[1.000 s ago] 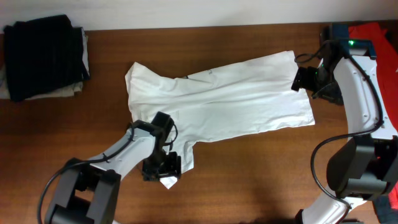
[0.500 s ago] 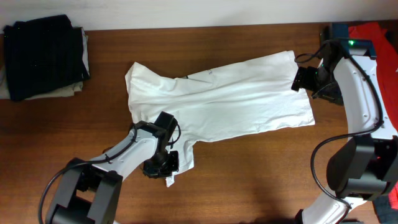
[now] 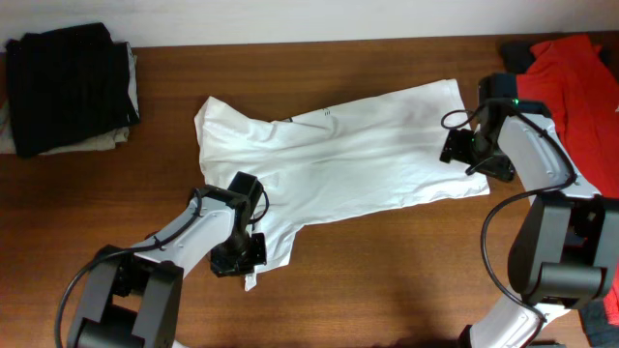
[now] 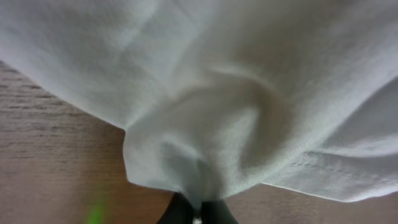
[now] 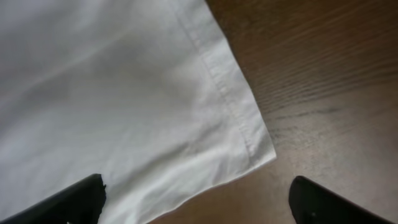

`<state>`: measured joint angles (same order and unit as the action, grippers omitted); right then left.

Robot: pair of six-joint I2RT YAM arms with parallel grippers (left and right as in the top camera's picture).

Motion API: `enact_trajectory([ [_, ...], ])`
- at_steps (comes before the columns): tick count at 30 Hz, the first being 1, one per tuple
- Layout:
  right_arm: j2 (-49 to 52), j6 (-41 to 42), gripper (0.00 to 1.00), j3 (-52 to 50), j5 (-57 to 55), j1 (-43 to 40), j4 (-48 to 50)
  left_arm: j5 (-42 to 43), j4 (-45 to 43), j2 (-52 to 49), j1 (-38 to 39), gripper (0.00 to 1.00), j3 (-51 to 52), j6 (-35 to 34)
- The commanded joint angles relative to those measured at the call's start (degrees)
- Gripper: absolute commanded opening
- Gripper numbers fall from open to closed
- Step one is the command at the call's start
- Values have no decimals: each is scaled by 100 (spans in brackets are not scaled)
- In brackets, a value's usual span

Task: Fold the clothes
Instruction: 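Grasp the shirt's lower right corner with the right gripper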

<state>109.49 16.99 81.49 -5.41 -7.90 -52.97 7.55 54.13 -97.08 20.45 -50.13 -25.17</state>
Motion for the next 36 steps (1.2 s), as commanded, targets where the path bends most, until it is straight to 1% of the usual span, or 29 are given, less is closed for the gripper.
enact_trajectory([
  [1,175,-481,80,-70,839,-415,225,-201,33,-48,-26,1,39,-11],
  [2,221,-481,72,-70,999,-531,251,-203,33,-48,-26,1,39,-11],
  [3,249,-481,59,-70,1113,-643,260,-203,31,-48,-26,1,39,-11],
  [4,289,-479,53,-70,1169,-737,262,-203,17,-48,-26,1,39,-11],
  [5,339,-481,49,-72,1187,-831,267,-203,-11,-48,-26,1,39,-11],
  [8,509,-675,49,-70,1252,-866,315,-201,-94,-48,-26,1,39,-11],
  [15,885,-669,49,-72,1176,-868,520,-201,-101,-48,-26,1,39,-11],
  [20,977,-605,49,-72,284,-872,269,-203,-122,-48,-26,1,39,-11],
  [25,984,-601,50,-72,170,-872,55,-199,-195,-48,-26,1,39,-11],
  [32,994,-560,63,-72,170,-874,-415,-199,-197,-48,-26,1,39,-11],
  [36,994,-402,66,-72,190,-874,-531,-181,-199,-48,-26,1,39,-11],
])
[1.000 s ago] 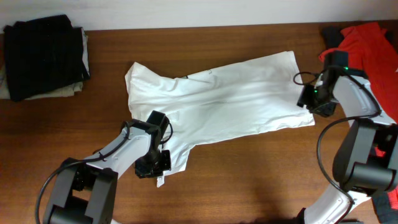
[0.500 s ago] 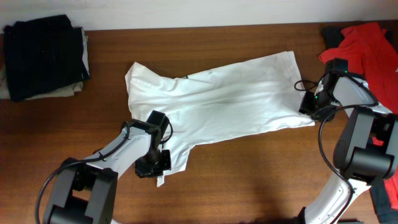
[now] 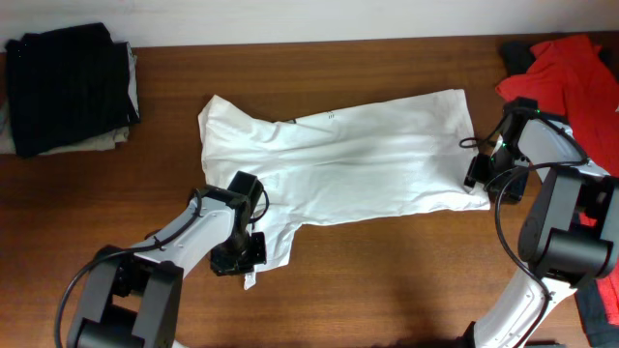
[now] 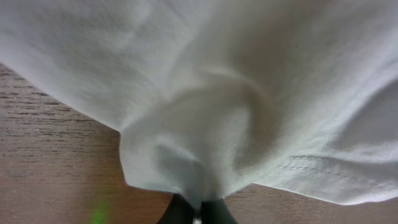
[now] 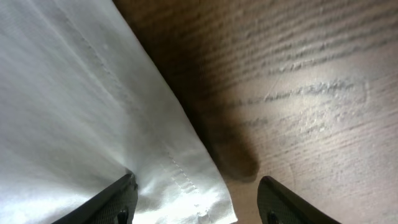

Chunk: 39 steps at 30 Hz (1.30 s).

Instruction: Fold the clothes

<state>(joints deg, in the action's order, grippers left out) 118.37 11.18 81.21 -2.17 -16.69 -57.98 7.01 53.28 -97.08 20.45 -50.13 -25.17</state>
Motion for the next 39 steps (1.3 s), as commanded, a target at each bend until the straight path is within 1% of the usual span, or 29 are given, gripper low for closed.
enact_trajectory([
  [1,105,240,65,-44,-138,7,-9,-127,-114,-48,-26,1,39,-11],
  [4,85,284,65,26,-223,-24,59,-127,-111,-48,-26,1,39,-11],
  [6,-33,330,66,243,-223,-107,-131,-127,-109,-48,-26,1,39,-11],
  [9,-234,328,70,520,-234,-267,-413,-127,-109,-48,-26,1,39,-11],
  [11,-262,321,70,586,68,-339,-599,-127,-140,-48,-26,1,39,-11],
  [13,-260,321,69,435,328,-326,-612,-127,-144,-48,-26,1,39,-11],
  [14,-256,323,67,251,345,-280,-494,-127,-144,-48,-26,1,39,-11],
  [16,-256,323,60,63,345,-249,-323,-127,-144,-48,-26,1,39,-11],
  [17,-256,326,55,-85,350,-245,-192,-127,-142,-48,-26,1,39,-9],
  [18,-256,328,53,-210,348,-245,-90,-127,-140,-48,-26,1,39,-11],
  [21,-256,326,52,-402,348,-245,205,-127,-140,-48,-26,1,39,-11],
  [23,-256,328,46,-476,345,-245,352,-127,-140,-48,-26,1,39,-11],
  [26,-256,422,32,-535,343,-245,490,-127,-140,-48,-26,1,39,-9],
  [27,-256,479,19,-538,345,-245,514,-127,-140,-48,-26,1,39,-9],
  [29,-256,479,4,-538,343,-245,546,-127,-140,-48,-26,1,39,-9],
  [33,-258,586,4,-535,348,-245,553,-125,-136,-39,-28,1,22,-7],
  [35,-262,584,4,-485,348,-247,481,-11,131,26,-72,1,-160,-4],
  [37,-262,584,4,-367,352,-245,348,-28,319,214,-74,1,-380,197],
  [39,-262,581,4,-151,627,-245,245,-85,264,544,-76,1,-533,234],
])
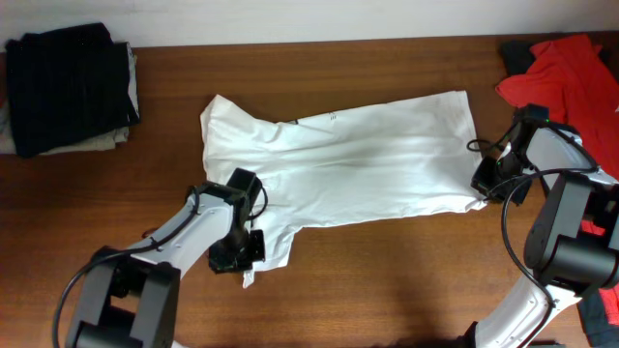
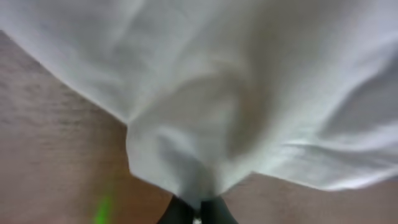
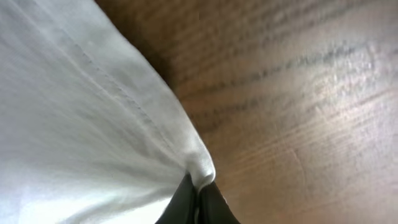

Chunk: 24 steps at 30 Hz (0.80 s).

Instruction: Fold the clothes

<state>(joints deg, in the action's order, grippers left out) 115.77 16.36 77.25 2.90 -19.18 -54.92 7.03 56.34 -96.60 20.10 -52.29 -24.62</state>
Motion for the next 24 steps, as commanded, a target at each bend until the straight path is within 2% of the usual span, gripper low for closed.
enact_trajectory([
  [1,-2,63,4,345,363,4,-63,-87,-140,636,-42,1,-402,179],
  [7,-2,66,4,903,1764,4,404,-105,-413,820,-81,1,-984,354],
  [10,-2,238,4,999,2391,4,1080,-492,-1056,820,-188,1,-990,367],
  [20,0,540,4,997,2341,201,2277,-1248,-2583,817,-848,1,-990,367],
  [24,0,566,4,992,1547,544,2304,-1246,-3224,789,-876,1,-990,367],
])
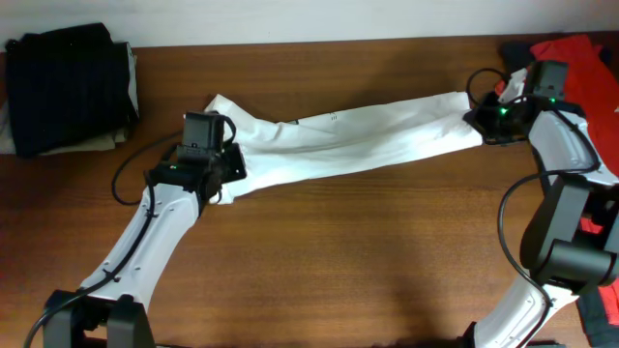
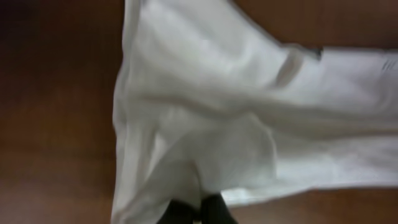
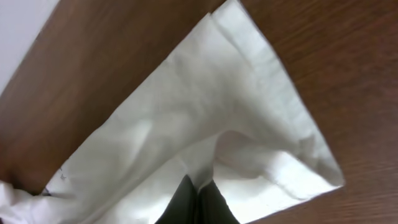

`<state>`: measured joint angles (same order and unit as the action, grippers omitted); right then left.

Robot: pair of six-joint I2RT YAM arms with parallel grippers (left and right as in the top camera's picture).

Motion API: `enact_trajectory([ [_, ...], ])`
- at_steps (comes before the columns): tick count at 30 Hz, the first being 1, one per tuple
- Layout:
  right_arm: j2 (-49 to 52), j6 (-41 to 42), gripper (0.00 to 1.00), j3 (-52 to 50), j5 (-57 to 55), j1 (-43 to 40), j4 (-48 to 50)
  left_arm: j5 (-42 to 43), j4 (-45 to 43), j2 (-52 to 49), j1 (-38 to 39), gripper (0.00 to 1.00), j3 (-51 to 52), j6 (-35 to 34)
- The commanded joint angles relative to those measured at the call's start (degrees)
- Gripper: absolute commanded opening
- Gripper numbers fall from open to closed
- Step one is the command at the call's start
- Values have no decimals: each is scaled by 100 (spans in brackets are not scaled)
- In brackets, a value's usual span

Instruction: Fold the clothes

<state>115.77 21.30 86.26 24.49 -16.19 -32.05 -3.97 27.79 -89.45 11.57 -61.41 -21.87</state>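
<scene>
A white shirt (image 1: 338,145) is stretched in a narrow band across the back of the wooden table (image 1: 368,261), its front half lifted over its back half. My left gripper (image 1: 215,179) is shut on the shirt's left end (image 2: 186,155). My right gripper (image 1: 481,123) is shut on the shirt's right end (image 3: 211,149), with the hem corner hanging past the fingers. In both wrist views, cloth is pinched between the closed dark fingertips.
A folded pile of black and beige clothes (image 1: 68,87) lies at the back left corner. Red and dark garments (image 1: 580,68) are heaped at the back right, close behind the right arm.
Both grippers, shut on the shirt's front corners, have moved from the front edge toward the back. The shirt's front edge now lies up over its back half, making a narrow band.
At first the left gripper held the shirt's front left corner while the right gripper stood open over the front right corner. The right gripper then straddled that corner and shut on it. Now both have carried the front edge to the back.
</scene>
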Motion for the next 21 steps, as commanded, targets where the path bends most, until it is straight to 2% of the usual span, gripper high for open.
enact_trajectory([
  [1,0,186,4,92,-898,323,11,-149,-542,52,-24,1,-79,92],
  [7,0,627,4,85,-1676,496,238,-409,-1711,-494,-24,1,-79,94],
  [14,127,793,4,63,-1987,496,542,-1198,-1834,-1113,-116,1,-79,94],
  [21,199,772,4,63,-2068,494,726,-1281,-1943,-1550,-501,1,-79,92],
])
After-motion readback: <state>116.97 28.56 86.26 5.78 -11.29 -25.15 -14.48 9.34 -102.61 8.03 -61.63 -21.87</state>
